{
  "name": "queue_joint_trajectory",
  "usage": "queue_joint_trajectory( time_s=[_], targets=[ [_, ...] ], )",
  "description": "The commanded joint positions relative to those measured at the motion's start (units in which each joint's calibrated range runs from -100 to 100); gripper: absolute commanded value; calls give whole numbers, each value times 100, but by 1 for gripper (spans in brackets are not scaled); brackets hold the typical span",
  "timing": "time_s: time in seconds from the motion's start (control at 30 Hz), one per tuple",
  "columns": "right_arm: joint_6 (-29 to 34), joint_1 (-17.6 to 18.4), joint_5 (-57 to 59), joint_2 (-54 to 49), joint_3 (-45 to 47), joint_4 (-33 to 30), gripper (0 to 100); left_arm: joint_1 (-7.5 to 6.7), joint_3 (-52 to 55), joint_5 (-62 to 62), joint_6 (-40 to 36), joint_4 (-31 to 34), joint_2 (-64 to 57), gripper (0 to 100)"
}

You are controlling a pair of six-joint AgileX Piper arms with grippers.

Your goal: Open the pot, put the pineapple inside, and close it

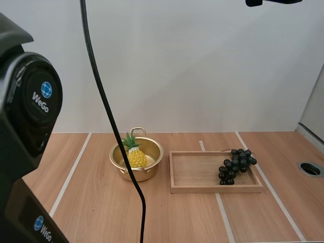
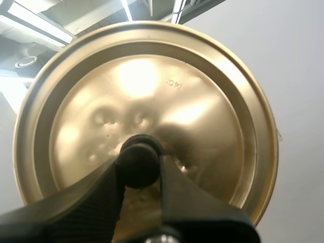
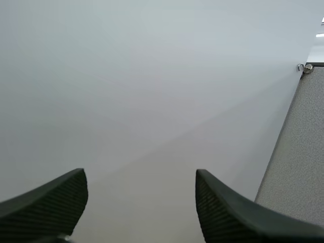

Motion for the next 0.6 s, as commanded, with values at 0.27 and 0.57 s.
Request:
queue_joint_trajectory(
  time_s=[0.27,0.57],
  targets=[
    [-94,-26,175,-79,-32,-27,100,-14,5,0,-333,135,52,0],
    [-80,-26,175,-79,-32,-27,100,-14,5,0,-345,183,-68,0]
  ],
)
